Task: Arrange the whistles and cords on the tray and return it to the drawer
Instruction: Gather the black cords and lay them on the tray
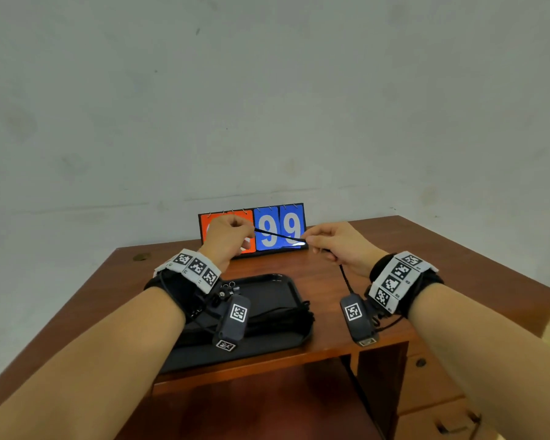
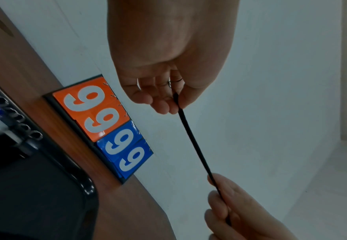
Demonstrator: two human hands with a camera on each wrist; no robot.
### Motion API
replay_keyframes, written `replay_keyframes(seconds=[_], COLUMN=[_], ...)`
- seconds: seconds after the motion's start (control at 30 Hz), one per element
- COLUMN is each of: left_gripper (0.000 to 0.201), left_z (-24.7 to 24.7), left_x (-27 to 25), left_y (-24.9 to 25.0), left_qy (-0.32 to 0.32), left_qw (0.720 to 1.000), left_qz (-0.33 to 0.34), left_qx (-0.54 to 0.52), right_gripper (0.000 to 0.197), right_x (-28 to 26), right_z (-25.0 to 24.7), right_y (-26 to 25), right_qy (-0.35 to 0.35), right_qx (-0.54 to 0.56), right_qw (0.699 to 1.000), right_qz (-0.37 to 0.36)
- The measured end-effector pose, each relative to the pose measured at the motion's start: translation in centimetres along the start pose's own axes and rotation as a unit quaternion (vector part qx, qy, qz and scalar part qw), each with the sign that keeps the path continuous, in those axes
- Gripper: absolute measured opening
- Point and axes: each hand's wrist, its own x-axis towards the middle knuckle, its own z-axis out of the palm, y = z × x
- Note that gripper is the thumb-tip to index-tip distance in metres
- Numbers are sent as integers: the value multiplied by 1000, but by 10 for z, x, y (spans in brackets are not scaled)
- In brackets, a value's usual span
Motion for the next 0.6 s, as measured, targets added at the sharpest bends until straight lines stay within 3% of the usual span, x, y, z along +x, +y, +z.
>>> replay_keyframes(seconds=[0.27,0.6], left_gripper=[9,14], left_z=[-89,-172], left_x=[-22,-52], left_y=[-27,-78], left_qy=[56,109], left_qw=[998,991], left_qz=[-15,-64], left_qx=[33,49], right_gripper=[12,14], right_x=[-10,-20], right_z=[29,51], right_y=[-8,5], right_qy=[-43,-31], right_qx=[-42,-77], right_qw=[998,996], right_qz=[-5,23])
